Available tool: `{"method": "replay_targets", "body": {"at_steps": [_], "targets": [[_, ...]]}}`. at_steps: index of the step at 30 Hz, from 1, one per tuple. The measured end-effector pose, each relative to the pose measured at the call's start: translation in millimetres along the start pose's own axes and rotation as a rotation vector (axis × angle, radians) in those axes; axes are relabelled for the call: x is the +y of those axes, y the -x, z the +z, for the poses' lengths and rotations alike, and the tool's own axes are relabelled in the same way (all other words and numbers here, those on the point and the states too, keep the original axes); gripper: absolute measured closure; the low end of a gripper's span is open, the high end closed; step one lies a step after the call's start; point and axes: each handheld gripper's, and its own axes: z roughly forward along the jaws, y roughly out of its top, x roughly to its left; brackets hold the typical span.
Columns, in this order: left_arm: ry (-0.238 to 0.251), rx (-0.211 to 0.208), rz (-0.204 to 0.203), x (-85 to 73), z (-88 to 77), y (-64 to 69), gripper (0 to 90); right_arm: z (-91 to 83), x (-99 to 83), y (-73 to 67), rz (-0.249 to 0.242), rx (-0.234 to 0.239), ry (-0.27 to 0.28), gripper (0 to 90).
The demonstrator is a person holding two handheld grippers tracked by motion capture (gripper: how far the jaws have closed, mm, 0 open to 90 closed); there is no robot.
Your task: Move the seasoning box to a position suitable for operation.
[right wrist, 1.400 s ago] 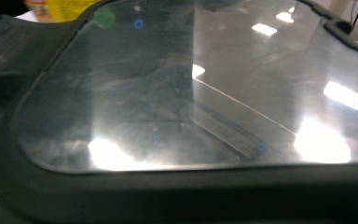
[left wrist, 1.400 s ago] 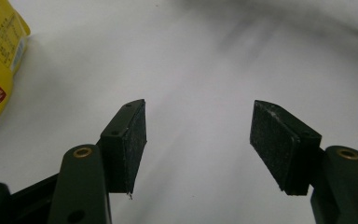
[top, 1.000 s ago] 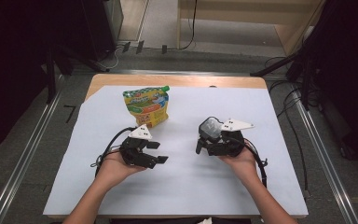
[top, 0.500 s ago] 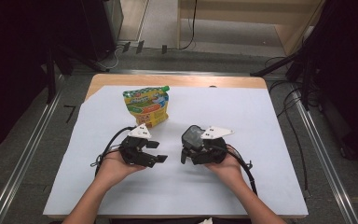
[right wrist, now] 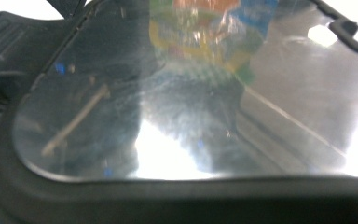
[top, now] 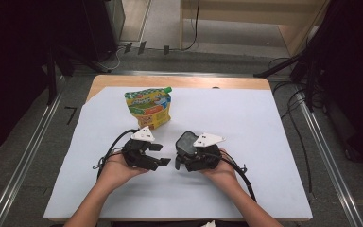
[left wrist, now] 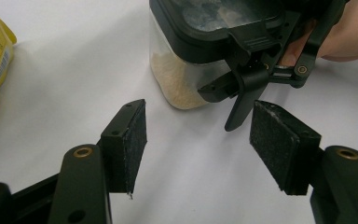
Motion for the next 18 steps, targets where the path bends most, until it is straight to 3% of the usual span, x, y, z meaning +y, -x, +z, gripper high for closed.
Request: {"method": "replay_targets", "body": {"at_steps": [5, 9, 13, 16, 18], "targets": [[0.003, -0.001, 0.004, 0.1, -0.3, 1.0, 37.3, -1.0, -1.5, -2.1, -0.01, 0.006, -0.015, 12.7], [0.008, -0.005, 0.0, -0.5, -0.9, 0.2, 37.4, -5.4, -2.1, 1.5, 0.017, 0.022, -0.018, 13.1], [0.013, -0.007, -0.002, -1.2, -2.7, -0.8, 38.6, -14.6, -4.5, -0.6, -0.004, 0.011, -0.063, 13.5], [0.018, -0.014, -0.005, -1.6, -3.0, -0.8, 41.6, -23.8, -7.4, 0.4, 0.012, 0.009, -0.11, 14.2], [0.022, -0.016, 0.001, -1.5, -3.2, 0.0, 43.3, -32.1, -11.1, 1.4, 0.02, 0.011, -0.114, 15.8]]}}
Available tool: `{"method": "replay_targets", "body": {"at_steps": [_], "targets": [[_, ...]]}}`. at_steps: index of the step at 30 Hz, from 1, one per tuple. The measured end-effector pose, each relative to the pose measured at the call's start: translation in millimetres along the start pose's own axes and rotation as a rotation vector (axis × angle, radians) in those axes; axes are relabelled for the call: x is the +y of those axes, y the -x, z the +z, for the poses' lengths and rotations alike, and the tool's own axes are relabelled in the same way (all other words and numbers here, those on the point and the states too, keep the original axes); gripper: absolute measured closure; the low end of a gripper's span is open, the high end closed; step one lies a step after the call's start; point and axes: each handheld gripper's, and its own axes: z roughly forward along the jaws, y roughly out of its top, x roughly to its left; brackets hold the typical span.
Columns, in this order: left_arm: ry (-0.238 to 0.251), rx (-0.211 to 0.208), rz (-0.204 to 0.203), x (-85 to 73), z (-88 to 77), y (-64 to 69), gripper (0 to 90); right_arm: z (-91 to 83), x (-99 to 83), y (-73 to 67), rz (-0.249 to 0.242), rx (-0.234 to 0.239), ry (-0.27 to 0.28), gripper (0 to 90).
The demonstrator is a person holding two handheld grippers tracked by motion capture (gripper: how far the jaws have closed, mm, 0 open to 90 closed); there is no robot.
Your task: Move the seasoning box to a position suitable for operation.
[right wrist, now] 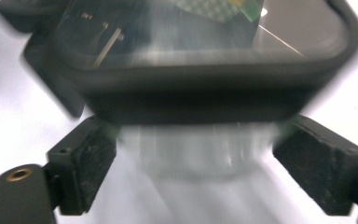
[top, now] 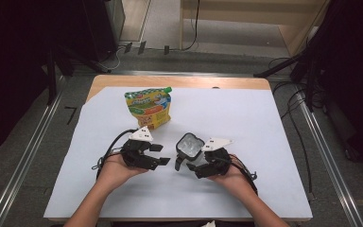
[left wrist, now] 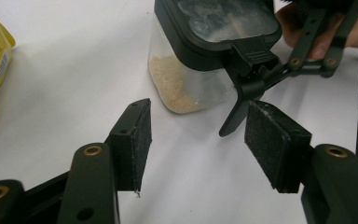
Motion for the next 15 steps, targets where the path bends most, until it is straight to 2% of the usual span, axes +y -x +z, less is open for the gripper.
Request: {"method": "replay_targets", "body": {"at_steps": [5, 9, 11, 13, 14, 15], "targets": [[0.01, -0.003, 0.009, 0.1, 1.1, 2.3, 47.6, -17.8, -1.4, 2.6, 0.042, 0.007, -0.002, 17.1], [0.028, -0.007, 0.008, 0.2, 1.2, 3.1, 51.4, -34.3, -1.9, 2.7, 0.069, -0.011, -0.037, 21.3], [0.029, -0.021, 0.004, 1.0, 2.0, 3.6, 53.8, -42.5, -1.6, 3.3, 0.064, -0.019, -0.051, 26.3], [0.023, -0.017, 0.014, 1.8, 3.2, 5.6, 55.3, -49.3, -0.5, 4.7, 0.074, -0.002, -0.035, 37.7], [0.015, -0.021, 0.014, 2.4, 3.9, 6.3, 58.0, -54.2, 2.8, 5.3, 0.067, -0.029, -0.017, 43.0], [0.015, -0.02, 0.017, 2.9, 5.1, 6.9, 58.0, -54.2, 2.8, 5.3, 0.067, -0.029, -0.017, 43.0]]}}
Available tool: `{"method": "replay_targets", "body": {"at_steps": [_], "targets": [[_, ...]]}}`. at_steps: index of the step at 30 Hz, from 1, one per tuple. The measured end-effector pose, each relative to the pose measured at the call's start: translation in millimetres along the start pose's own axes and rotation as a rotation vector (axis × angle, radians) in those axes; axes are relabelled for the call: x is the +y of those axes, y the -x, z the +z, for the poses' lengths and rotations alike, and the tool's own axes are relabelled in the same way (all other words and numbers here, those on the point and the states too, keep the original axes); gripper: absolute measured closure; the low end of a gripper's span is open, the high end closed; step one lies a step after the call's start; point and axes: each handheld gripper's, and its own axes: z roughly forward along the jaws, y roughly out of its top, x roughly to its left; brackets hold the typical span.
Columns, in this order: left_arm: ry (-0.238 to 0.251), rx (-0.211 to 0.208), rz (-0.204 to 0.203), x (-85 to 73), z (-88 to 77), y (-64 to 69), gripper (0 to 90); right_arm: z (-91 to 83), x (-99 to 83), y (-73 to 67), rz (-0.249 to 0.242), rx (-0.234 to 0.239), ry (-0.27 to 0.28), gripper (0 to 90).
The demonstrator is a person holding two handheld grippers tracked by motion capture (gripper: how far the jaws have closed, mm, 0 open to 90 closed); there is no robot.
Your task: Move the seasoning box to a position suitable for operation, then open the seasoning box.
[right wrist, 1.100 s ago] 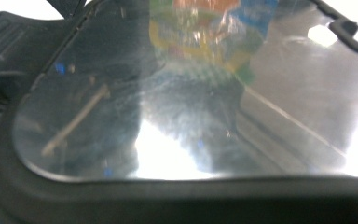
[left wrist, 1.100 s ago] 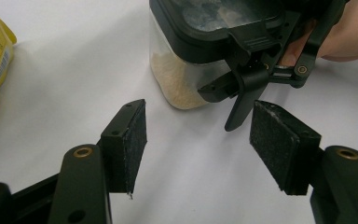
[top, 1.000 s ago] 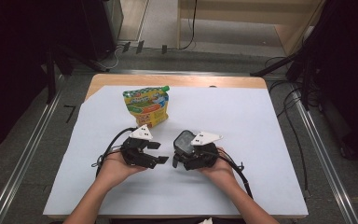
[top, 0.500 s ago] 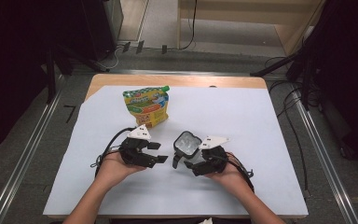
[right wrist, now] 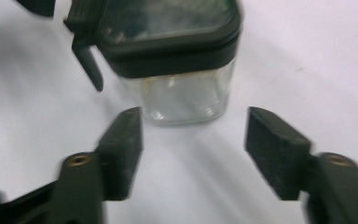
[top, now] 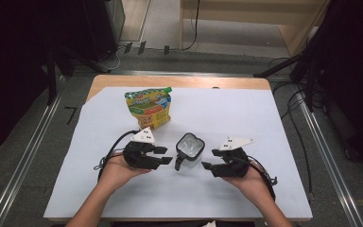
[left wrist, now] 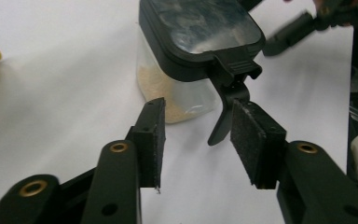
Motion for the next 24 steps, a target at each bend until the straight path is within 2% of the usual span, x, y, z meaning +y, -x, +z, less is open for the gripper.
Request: {"method": "replay_targets", "body": {"at_steps": [1, 3, 5, 8, 11, 13, 15, 18, 20, 24], "targets": [[-0.005, -0.015, -0.012, 0.3, 1.3, 0.0, 59.5, -2.1, 2.0, -1.2, -0.007, -0.013, 0.003, 47.0], [-0.018, -0.049, -0.05, 0.5, 3.9, -1.9, 68.0, -5.3, 4.9, -3.3, -0.028, -0.024, 0.016, 53.8], [-0.027, -0.053, -0.053, 0.6, 6.1, -3.2, 80.1, -6.8, 6.7, -6.0, -0.036, -0.018, 0.028, 63.8], [-0.024, -0.053, -0.054, 0.8, 7.8, -6.4, 85.2, -6.3, 7.7, -5.0, -0.024, 0.002, 0.028, 68.7], [-0.033, -0.047, -0.054, 1.2, 9.7, -8.0, 87.8, -6.0, 8.5, -2.0, 0.028, 0.048, 0.026, 81.0], [-0.034, -0.047, -0.05, 1.3, 11.4, -7.5, 87.8, -5.6, 8.5, -1.2, 0.041, 0.052, 0.016, 86.5], [-0.043, -0.045, -0.044, 1.9, 13.4, -6.6, 87.9, -4.7, 8.8, -0.8, 0.038, 0.049, 0.019, 89.9], [-0.047, -0.045, -0.025, 1.9, 17.0, -4.5, 87.8, -1.7, 10.0, -1.7, 0.05, 0.063, 0.015, 90.0], [-0.052, -0.043, -0.008, 2.0, 18.6, -2.7, 87.8, 0.1, 10.9, -3.7, 0.047, 0.057, 0.011, 90.0], [-0.042, -0.047, -0.006, 2.6, 20.0, 0.3, 87.7, 4.7, 12.4, -5.7, 0.047, 0.062, 0.004, 90.0]]}}
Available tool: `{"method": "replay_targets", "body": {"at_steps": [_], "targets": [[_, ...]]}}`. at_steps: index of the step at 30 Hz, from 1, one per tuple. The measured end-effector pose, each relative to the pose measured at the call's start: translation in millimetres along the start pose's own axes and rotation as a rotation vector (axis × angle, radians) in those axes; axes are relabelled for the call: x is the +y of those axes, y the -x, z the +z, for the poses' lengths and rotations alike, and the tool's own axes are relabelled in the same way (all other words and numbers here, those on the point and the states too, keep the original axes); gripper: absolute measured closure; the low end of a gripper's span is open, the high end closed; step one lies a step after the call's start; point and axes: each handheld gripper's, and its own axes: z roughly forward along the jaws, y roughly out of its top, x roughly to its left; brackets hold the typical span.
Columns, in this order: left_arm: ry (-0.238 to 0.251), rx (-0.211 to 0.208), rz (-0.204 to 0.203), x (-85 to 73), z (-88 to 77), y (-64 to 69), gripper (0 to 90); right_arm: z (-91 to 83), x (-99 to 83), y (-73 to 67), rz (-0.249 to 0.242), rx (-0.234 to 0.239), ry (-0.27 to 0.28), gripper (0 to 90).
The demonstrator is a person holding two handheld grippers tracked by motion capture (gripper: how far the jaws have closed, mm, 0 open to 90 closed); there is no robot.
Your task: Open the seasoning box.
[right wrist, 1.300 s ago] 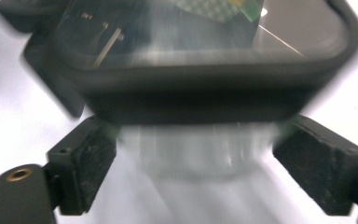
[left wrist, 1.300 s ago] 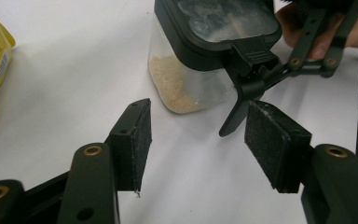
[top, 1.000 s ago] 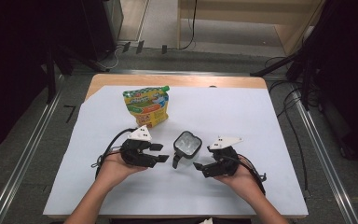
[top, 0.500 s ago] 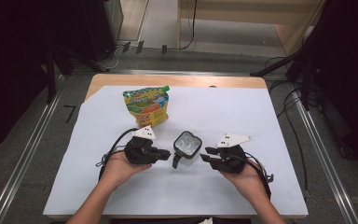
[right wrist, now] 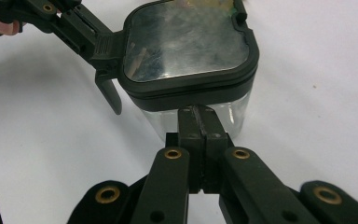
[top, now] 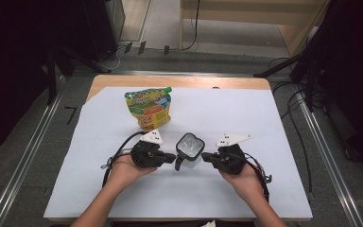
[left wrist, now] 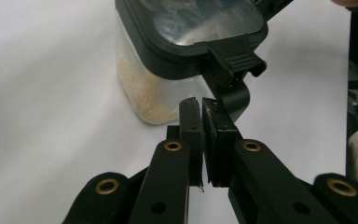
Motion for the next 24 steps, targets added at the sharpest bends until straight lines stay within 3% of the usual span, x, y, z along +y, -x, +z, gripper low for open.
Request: {"method": "replay_targets", "body": {"at_steps": [10, 15, 24], "targets": [[0.006, 0.018, -0.009, 1.6, 3.3, 2.3, 88.7, 3.4, -0.5, 7.3, 0.053, 0.014, -0.002, 90.0], [0.01, 0.026, -0.014, 2.9, 4.8, 5.6, 89.2, 3.3, -0.2, 5.3, 0.041, -0.014, -0.002, 90.0], [0.006, 0.026, -0.003, 6.7, 12.0, 14.9, 90.0, 4.6, 1.1, 9.2, 0.066, -0.051, 0.014, 90.0]]}}
